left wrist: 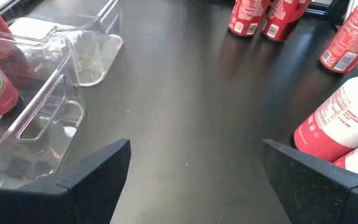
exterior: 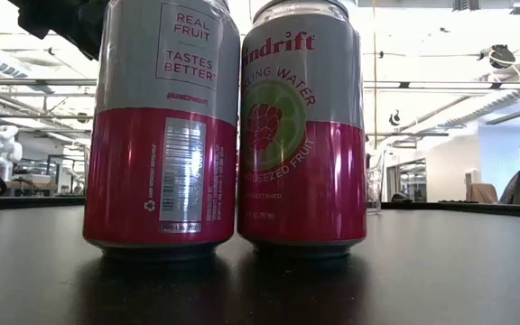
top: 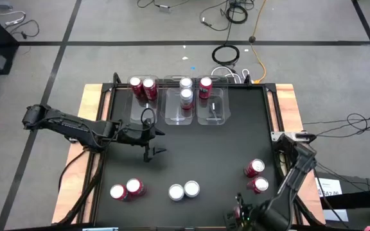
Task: Sort soda cans
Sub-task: Put the right orange soda can into the right transparent bin
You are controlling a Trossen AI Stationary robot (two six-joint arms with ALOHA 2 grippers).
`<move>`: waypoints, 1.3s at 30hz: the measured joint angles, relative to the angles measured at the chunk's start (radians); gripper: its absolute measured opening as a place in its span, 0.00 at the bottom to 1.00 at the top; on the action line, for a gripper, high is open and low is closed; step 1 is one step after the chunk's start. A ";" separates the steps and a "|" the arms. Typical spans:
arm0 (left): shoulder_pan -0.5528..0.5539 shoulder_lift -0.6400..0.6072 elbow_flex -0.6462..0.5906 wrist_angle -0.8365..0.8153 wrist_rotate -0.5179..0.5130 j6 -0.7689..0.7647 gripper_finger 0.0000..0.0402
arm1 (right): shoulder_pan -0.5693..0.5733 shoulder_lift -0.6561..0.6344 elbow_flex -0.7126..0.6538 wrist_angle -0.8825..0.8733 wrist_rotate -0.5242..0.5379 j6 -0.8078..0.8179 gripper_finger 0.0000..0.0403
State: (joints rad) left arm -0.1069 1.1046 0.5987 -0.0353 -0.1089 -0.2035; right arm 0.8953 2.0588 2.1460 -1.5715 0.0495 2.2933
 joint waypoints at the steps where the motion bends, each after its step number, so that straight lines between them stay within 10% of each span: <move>1: 0.000 0.000 0.000 0.000 0.000 0.000 0.92 | 0.004 0.005 0.000 0.000 0.000 0.003 0.95; 23: 0.000 0.000 0.000 0.000 0.000 -0.002 0.92 | 0.034 -0.210 -0.537 0.406 -0.001 -0.021 0.95; 39: 0.000 0.000 0.000 0.000 0.000 0.000 0.92 | -0.025 -0.208 -0.678 0.552 -0.111 -0.085 0.95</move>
State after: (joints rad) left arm -0.1070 1.1046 0.5987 -0.0350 -0.1090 -0.2035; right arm 0.8705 1.8506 1.4679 -1.0192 -0.0618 2.2086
